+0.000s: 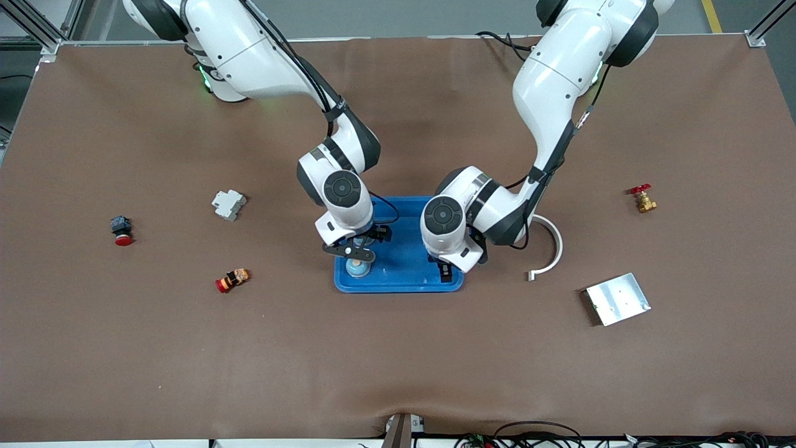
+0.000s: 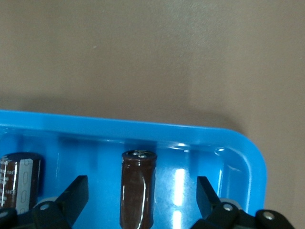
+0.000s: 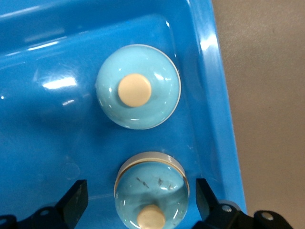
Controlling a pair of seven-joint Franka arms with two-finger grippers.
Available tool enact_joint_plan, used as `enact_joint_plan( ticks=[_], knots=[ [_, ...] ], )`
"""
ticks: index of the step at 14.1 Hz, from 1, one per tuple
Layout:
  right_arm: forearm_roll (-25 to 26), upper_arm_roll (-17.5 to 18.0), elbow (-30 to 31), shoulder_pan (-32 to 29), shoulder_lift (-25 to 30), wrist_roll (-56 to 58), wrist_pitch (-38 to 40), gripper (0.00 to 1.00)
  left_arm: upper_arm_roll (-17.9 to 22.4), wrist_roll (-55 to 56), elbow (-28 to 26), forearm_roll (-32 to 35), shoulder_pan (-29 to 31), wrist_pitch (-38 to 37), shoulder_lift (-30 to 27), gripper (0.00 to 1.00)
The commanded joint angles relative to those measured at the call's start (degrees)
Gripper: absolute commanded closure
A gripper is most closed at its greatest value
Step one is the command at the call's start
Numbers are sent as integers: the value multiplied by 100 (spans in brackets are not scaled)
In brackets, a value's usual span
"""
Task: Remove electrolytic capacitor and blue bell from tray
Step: 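Grasp a blue button with the right gripper while the left grasps a capacitor, then lift the blue button with the right gripper toward the red button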
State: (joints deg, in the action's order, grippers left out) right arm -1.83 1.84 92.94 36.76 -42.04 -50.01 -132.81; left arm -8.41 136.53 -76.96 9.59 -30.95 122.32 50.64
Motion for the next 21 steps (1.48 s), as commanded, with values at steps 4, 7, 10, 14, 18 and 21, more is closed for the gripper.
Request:
enact_joint_plan(
  ticks=[4, 7, 10, 14, 18, 21],
  knots=[
    [-28, -9, -13, 6, 29, -97, 1, 61, 85, 198, 164, 78, -149, 55, 147, 0],
    [-528, 9, -13, -47, 178, -53, 290, 81, 85, 260, 155, 122, -157, 64, 165, 0],
    [-529, 44, -4, -213, 494, -9, 676, 87, 85, 269, 146, 131, -184, 64, 165, 13],
    [-590, 141, 83, -696, 1118, 553, 1362, 88, 85, 295, 146, 131, -192, 73, 191, 100],
    [-590, 132, 592, -1670, 1935, 1868, 1968, 90, 85, 85, 146, 139, -201, 73, 183, 100],
    [-512, 115, 908, -2478, 2288, 3003, 2417, 90, 94, -4, 155, 139, -210, 64, 130, 100]
  ],
)
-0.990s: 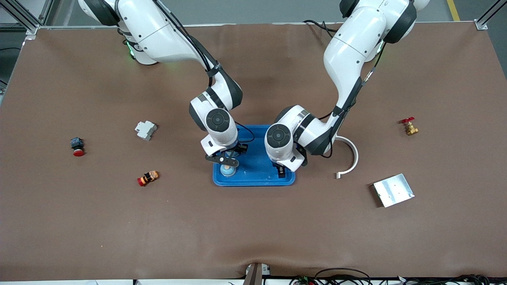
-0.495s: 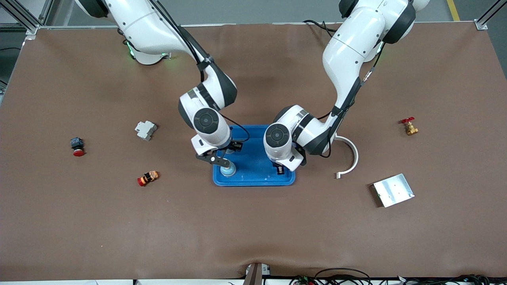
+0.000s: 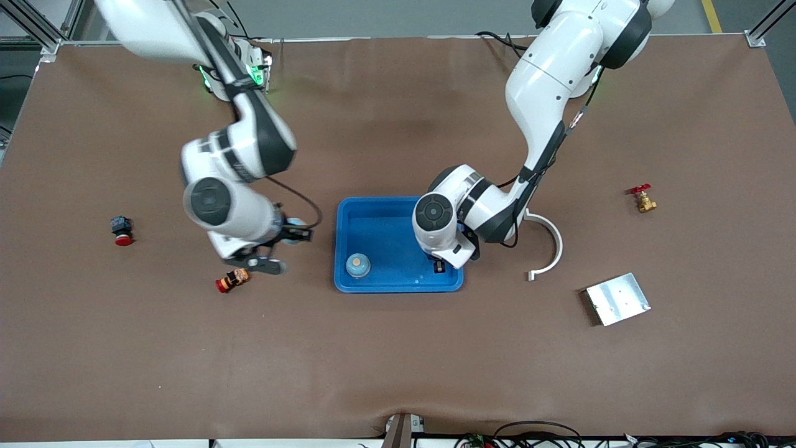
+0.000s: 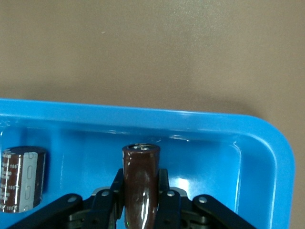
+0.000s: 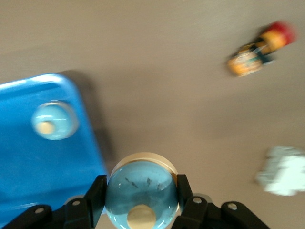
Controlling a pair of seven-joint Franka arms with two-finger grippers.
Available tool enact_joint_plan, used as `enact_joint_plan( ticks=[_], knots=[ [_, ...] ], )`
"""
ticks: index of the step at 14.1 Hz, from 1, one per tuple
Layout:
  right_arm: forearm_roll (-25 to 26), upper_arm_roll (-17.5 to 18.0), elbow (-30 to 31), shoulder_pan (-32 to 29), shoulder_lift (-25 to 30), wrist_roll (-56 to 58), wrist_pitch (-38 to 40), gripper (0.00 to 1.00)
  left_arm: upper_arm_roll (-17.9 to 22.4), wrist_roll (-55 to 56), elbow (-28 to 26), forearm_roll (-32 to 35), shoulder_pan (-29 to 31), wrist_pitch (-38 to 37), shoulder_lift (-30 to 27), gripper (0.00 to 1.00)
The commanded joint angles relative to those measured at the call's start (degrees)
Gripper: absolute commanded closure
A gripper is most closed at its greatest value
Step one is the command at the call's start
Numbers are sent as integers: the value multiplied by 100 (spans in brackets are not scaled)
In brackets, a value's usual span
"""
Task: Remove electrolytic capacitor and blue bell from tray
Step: 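Lift the blue button with the right gripper toward the red button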
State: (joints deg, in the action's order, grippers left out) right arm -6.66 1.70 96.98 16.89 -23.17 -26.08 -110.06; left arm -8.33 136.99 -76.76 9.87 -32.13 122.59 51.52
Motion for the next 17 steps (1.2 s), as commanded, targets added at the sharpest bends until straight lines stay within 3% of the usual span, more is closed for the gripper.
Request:
enact_joint_plan(
  ticks=[1, 5, 9, 13, 17],
  knots=[
    [68, 129, 672, -737, 462, 865, 151, 90, 103, -75, 135, 120, -101, 37, 25, 100],
    [543, 111, 1086, -1870, 664, 2638, 55, 90, 77, -233, 144, 366, -101, -138, -273, 100],
    [1068, 41, 1603, -2742, 629, 4021, -611, 91, -2, -1409, 144, 322, -66, -385, -686, 100],
    [1132, -433, 2325, -2866, 577, 4848, -1771, 92, -160, -3138, 74, 313, -13, -805, -1029, 100],
    [1132, -443, 2519, -2866, 454, 4920, -2106, 91, -169, -4942, -268, 287, 40, -930, -1310, 100]
  ],
)
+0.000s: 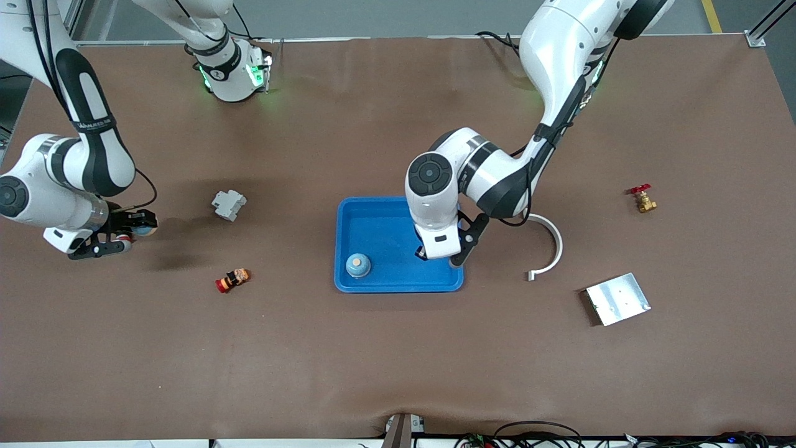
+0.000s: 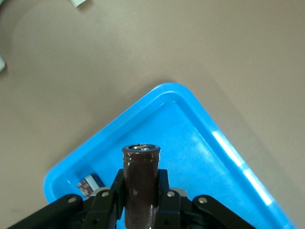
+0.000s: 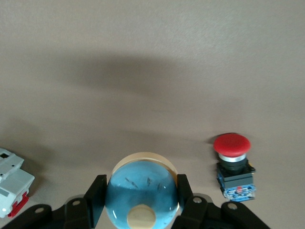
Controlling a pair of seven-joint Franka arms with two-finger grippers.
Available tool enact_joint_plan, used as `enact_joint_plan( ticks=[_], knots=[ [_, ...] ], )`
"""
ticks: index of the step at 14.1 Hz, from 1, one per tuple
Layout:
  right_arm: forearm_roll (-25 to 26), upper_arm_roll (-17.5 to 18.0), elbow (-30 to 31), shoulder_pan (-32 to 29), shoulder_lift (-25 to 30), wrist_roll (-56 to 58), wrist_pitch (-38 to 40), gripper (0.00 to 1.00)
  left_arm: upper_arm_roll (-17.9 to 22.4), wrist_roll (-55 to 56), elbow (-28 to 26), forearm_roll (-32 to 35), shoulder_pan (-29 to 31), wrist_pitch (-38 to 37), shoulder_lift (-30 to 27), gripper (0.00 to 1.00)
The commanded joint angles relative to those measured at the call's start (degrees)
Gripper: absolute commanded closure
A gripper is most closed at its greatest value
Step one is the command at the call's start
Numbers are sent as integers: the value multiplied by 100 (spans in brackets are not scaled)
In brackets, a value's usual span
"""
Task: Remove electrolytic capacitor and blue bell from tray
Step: 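Set the blue button beside the red button while the left lifts the capacitor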
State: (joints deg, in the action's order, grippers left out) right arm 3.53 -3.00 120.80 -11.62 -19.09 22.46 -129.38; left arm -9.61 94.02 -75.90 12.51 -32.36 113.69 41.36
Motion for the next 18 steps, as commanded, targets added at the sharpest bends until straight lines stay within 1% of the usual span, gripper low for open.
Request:
enact_joint_plan(
  ticks=[1, 3, 5, 6, 7, 8, 9, 11, 12, 13, 15, 16, 18],
  knots=[
    [113, 10, 232, 1, -15, 66, -402, 89, -41, -830, -399, 32, 72, -31, -339, 100],
    [113, -16, 224, 19, -156, 66, -501, 86, -49, -1365, -452, 15, 185, -22, -392, 100],
    [122, -60, 216, 19, -288, 74, -658, 80, -84, -2102, -487, 23, 300, -22, -418, 100],
    [122, -147, 207, 37, -349, 161, -676, 73, -93, -2655, -626, 23, 413, -14, -514, 100],
    [113, -235, 207, 115, -359, 197, -685, 63, -93, -3087, -732, 23, 501, -5, -593, 100],
    [95, -419, 198, 316, -359, 197, -668, 57, -119, -3422, -768, 23, 589, -5, -612, 100],
    [87, -481, 198, 370, -367, 189, -677, 41, -181, -3756, -777, -12, 729, -5, -620, 100],
    [86, -482, 189, 353, -385, 162, -659, 8, -383, -4223, -926, -21, 1037, 4, -708, 100],
    [86, -482, 181, 353, -385, 136, -633, 0, -392, -4364, -1214, 31, 1134, 126, -909, 100],
    [86, -482, 181, 371, -376, 127, -633, 0, -401, -4627, -1774, 32, 1239, 580, -1241, 100],
    [86, -482, 58, 380, -376, 127, -598, 0, -401, -5023, -3074, 32, 1529, 1957, -1857, 100],
    [86, -482, -64, 380, -368, 136, -537, 0, -410, -5216, -3506, 32, 1626, 2469, -1982, 100],
    [-18, -447, -372, 536, -350, 136, -81, 0, -401, -5498, -3861, 32, 1706, 2859, -2018, 100]
  ],
)
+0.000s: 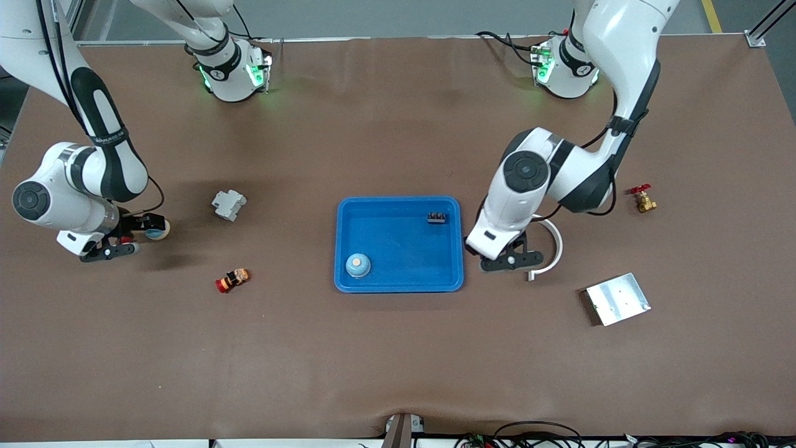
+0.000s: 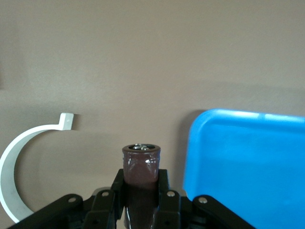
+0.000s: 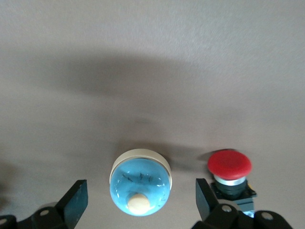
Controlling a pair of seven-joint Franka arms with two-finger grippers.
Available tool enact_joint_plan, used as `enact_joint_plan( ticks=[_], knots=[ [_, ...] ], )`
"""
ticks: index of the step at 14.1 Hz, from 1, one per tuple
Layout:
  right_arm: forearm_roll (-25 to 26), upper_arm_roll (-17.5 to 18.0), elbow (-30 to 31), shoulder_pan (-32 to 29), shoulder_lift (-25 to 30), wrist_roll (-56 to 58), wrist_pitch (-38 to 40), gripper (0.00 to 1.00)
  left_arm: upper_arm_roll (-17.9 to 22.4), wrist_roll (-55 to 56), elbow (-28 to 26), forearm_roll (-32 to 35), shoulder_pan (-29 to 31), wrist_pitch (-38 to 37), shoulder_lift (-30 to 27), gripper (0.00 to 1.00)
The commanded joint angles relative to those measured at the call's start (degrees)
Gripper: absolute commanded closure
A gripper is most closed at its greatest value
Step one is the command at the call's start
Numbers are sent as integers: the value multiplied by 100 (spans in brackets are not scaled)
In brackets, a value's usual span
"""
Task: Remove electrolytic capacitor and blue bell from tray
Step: 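Set the blue button beside the red button while the left lifts the capacitor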
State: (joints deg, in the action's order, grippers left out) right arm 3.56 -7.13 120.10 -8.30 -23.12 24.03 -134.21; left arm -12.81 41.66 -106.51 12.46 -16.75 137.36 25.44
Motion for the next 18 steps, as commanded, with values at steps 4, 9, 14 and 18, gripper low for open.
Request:
enact_joint_plan(
  ticks=[4, 9, 14, 18],
  knots=[
    [-801, 72, -978, 1126, 62, -527, 1026, 0, -99, -439, -1134, 38, 155, 651, -373, 100],
    [-989, 458, -1769, 2067, -157, -3523, 1213, 0, -143, -440, -1205, 38, 85, 984, -48, 100],
    [-909, 625, -3033, 2982, -868, -6055, 1231, 0, -125, -413, -1205, 38, 41, 1363, 260, 100],
    [-857, 634, -3755, 3589, -1615, -8243, 1195, 0, -117, -404, -1196, 64, -21, 1609, 479, 100]
  ],
)
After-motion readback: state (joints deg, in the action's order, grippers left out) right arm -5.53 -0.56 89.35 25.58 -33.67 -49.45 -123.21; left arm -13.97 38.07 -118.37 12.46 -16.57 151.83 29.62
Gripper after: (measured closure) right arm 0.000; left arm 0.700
